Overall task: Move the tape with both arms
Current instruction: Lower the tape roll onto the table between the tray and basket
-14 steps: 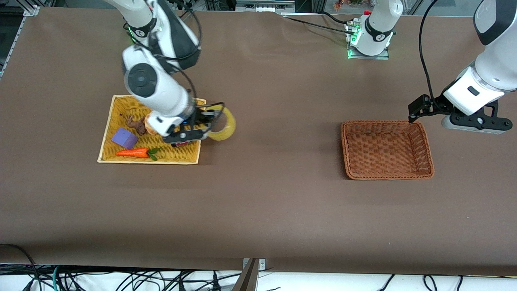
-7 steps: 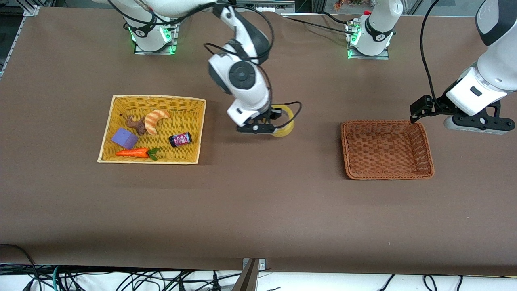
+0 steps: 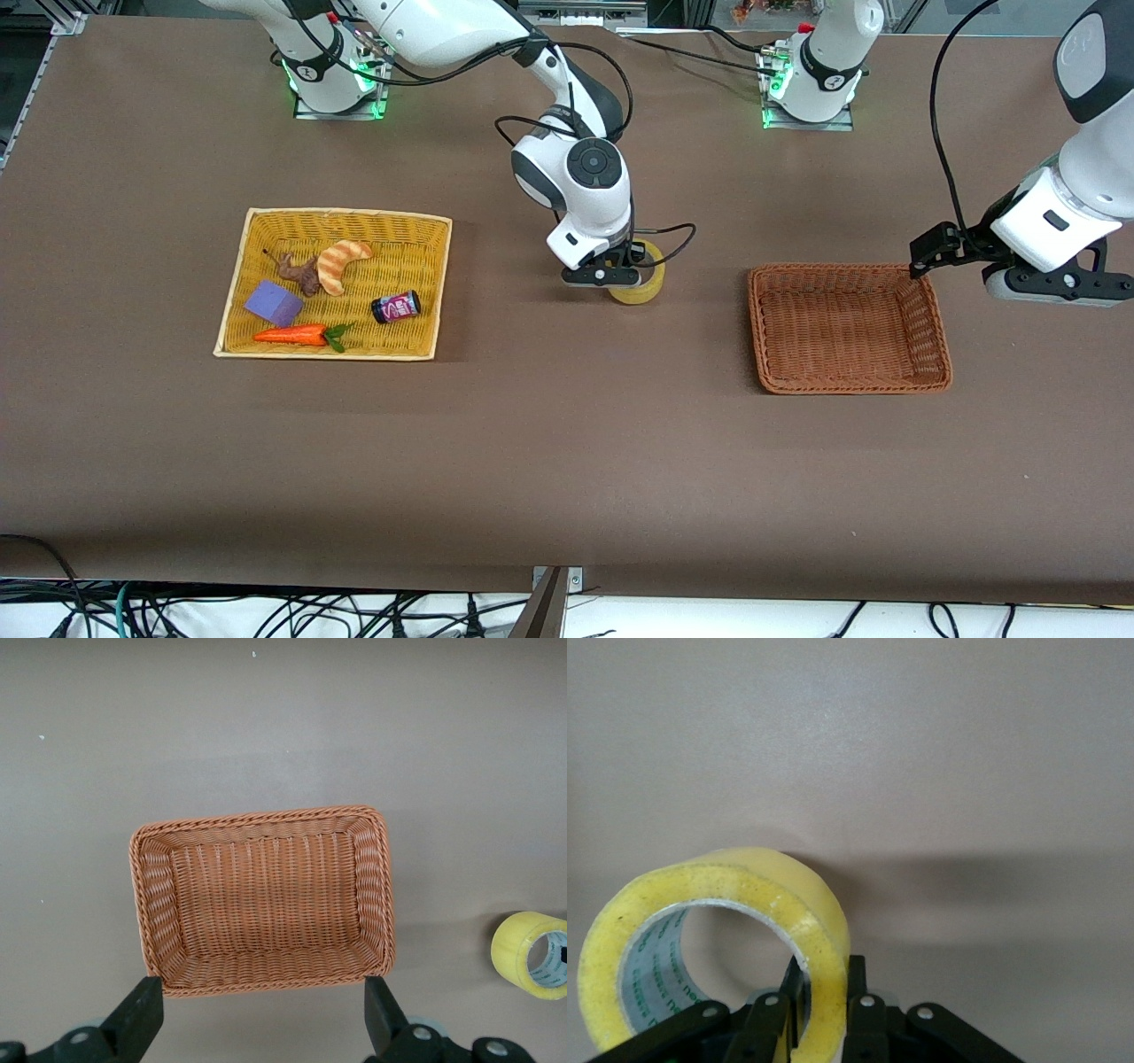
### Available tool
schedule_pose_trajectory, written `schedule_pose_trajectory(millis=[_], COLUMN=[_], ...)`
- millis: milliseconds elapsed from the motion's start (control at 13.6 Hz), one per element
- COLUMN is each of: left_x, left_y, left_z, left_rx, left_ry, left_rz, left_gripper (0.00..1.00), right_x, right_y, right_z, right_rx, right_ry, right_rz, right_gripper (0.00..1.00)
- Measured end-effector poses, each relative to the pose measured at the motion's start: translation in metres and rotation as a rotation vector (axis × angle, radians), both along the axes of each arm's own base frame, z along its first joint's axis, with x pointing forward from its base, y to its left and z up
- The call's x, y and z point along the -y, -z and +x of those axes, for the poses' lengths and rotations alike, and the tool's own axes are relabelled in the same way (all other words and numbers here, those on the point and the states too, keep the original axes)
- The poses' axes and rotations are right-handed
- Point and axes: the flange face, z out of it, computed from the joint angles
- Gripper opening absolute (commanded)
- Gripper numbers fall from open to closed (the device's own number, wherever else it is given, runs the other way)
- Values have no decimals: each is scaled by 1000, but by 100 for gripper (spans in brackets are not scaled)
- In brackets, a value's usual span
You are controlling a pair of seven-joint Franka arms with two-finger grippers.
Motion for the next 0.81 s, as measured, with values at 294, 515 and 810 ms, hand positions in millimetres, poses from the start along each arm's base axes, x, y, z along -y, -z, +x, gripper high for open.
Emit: schedule_pose_trajectory(millis=[294, 515, 810], left_x=[0, -5, -7], left_y=[1, 8, 10], left_z=[1, 3, 4], left_rx=[-2, -12, -17], left_ry=[0, -9, -12], left_rz=[0, -1, -1], left_gripper=[100, 100, 100], right_x=[3, 4, 20], right_y=[9, 5, -14], right_z=[3, 8, 36], right_rx=[7, 15, 55], right_ry=[-4, 2, 40], right_rz=[-19, -14, -19], right_gripper=[81, 99, 100])
